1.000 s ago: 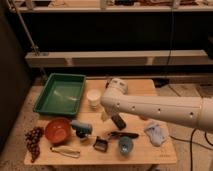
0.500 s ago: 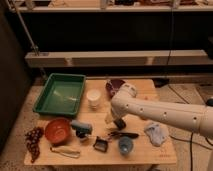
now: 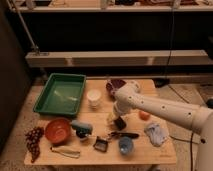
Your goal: Wipe table surface with eraser
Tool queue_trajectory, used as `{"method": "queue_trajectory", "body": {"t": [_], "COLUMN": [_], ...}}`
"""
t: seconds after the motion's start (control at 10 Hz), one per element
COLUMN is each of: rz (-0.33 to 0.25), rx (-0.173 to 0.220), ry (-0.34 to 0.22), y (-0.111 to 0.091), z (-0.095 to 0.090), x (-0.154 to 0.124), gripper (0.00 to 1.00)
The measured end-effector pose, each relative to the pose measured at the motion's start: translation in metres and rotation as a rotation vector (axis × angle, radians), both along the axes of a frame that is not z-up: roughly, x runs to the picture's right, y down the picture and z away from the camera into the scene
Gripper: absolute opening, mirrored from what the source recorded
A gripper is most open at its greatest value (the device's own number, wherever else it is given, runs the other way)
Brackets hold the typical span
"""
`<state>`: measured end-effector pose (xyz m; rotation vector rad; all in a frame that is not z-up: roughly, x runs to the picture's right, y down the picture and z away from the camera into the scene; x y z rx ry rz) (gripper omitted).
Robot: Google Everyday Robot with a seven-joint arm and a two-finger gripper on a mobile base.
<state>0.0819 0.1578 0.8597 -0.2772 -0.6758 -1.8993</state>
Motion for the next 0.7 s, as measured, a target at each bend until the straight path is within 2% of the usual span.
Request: {"method": "queue_trajectory", "body": {"t": [0.1,0.2,0.3,0.4,0.7], "rz": [-0.007,-0.033,-0.040,-0.042,-0.042], "rx": [-0.007,-0.013,-0.015,-0.016,-0.018], "ry": [-0.002,-0.015,-0.021,-0.023,-0.033], "y": [0.000,0.001,0.002,0.004,0.008], "z": [0.001,0.003,0.004,0.004,0.006], "x": [0.000,-0.006,-0.008,-0.008,-0.010], "gripper": [0.64,0.49,0.40,0.33,0.05]}}
